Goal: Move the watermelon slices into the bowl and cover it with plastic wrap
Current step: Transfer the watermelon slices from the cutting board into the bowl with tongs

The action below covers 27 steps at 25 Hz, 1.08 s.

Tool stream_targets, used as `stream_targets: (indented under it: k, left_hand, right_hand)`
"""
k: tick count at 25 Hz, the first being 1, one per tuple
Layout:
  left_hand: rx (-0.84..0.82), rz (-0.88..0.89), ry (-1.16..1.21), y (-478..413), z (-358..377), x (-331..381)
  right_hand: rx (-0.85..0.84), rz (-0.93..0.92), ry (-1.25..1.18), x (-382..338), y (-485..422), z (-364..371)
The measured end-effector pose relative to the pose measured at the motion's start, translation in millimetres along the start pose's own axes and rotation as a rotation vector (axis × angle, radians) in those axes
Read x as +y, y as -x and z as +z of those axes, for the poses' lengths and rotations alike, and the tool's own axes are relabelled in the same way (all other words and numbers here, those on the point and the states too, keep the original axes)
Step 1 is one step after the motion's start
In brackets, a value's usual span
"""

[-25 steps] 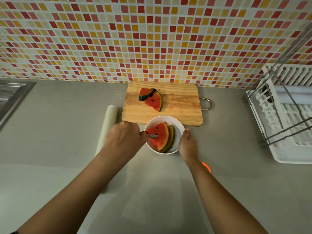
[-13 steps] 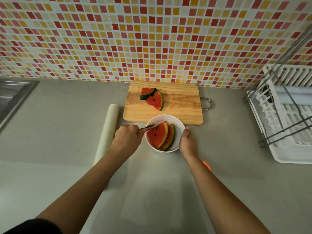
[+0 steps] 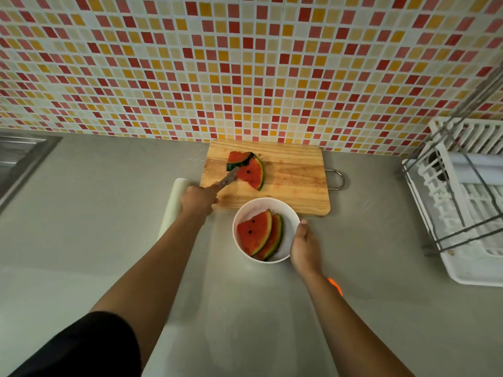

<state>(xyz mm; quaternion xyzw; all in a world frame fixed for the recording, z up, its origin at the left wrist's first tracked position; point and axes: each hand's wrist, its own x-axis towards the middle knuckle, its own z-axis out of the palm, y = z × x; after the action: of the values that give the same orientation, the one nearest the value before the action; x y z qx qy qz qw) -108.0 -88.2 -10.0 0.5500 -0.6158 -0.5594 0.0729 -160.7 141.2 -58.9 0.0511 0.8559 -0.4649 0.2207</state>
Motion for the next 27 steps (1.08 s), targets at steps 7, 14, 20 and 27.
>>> stream_targets:
  k: [7,14,20,27]
  left_hand:
    - [-0.087,-0.084,0.103,-28.7,8.7,4.5]
    - [-0.178,-0.05,0.091,-29.4,14.3,11.3]
    - [-0.209,0.085,0.012,-33.1,31.4,17.0]
    - [-0.215,0.069,0.004,-32.6,23.2,24.5]
  right_hand:
    - [0.001,-0.002,-0.01,0.3,0.0,-0.4]
    - [0.013,-0.011,0.005,-0.7,0.9,-0.8]
    - [0.022,0.006,0.002,-0.7,1.9,0.0]
    - [0.015,-0.003,0.018,-1.4,1.7,-0.9]
